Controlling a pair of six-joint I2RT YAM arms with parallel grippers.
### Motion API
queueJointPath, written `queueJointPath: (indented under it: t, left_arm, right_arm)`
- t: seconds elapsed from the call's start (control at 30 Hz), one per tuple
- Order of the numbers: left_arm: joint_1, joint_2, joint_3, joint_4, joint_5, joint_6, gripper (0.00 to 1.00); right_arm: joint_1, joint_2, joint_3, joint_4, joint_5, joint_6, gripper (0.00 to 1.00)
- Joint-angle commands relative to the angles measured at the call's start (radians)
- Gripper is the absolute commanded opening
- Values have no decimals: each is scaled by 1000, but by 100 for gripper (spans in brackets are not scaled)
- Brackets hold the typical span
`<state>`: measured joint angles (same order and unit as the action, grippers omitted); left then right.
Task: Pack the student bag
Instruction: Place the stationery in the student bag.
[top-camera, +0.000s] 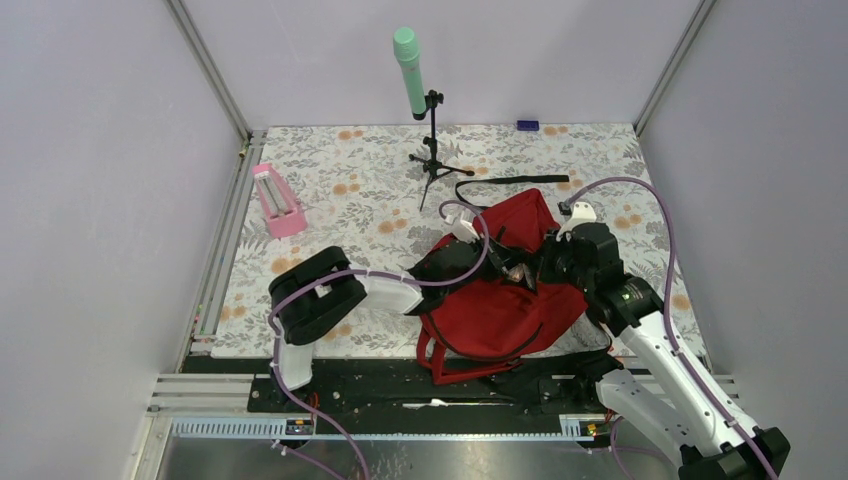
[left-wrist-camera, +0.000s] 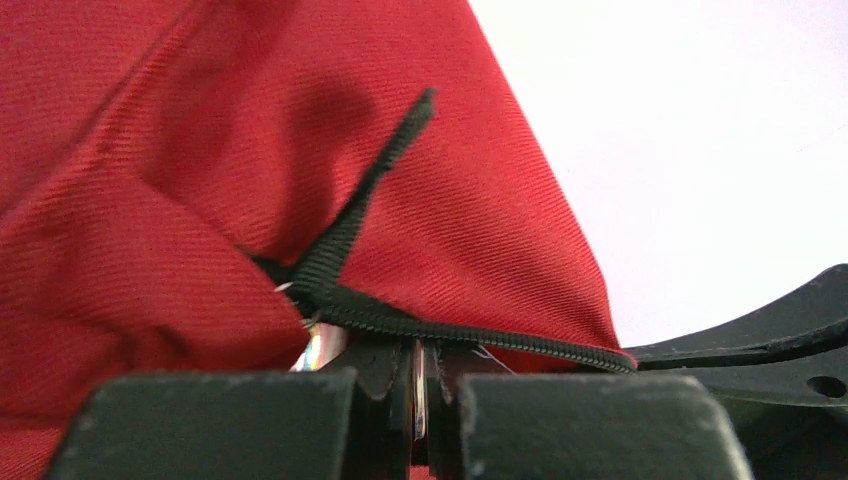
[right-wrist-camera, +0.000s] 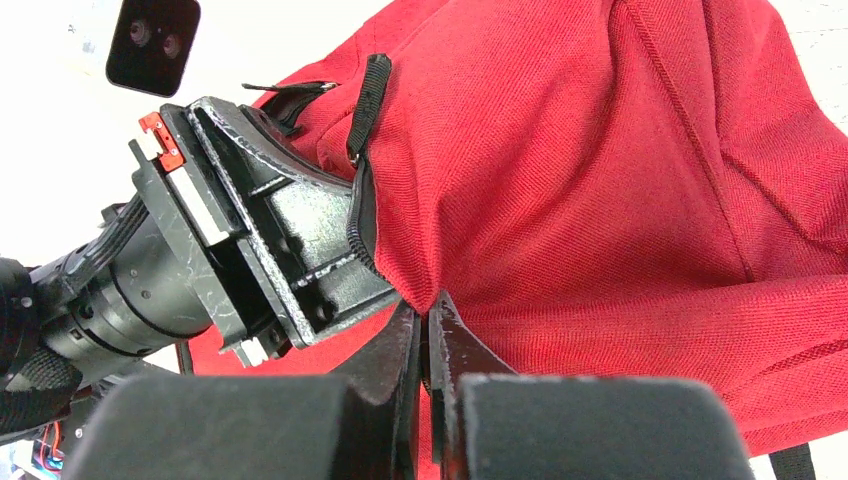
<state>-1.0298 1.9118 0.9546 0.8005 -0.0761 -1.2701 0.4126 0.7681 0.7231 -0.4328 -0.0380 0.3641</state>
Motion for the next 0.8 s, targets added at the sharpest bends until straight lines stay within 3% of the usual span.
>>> queueJointPath:
  t: [0.0,0.07,0.2,0.27,0.37,0.43,0.53,0.77]
  left_arm:
    - [-31,14,68,-27,-43,56,0]
    - [-40,15,73,-53,-58,69,7]
    - [-41,-11,36,-54,-43,80,40]
    - [-39,-57,-10,-48,-54,110,51]
    - [-35,-151,-60,-99,-49,189,62]
    - [-35,-228,-69,-182,-38,274,78]
    - [-35,-341,-98,-329,-59,343,82]
    - [-26,-627,-218,-724,-219,313,98]
  right_arm:
    - [11,3,8,80,-57,18,0]
    - [11,6,3,82,-48,18,0]
    - [11,7,2,76,-20,20,0]
    - [11,1,5,70,1,19,0]
    - [11,-11,12,62,31,8,0]
    - [11,-13,25,54,60,-3,0]
    - [11,-8,57,38,86,-19,0]
    - [11,12,86,49,127,-36,0]
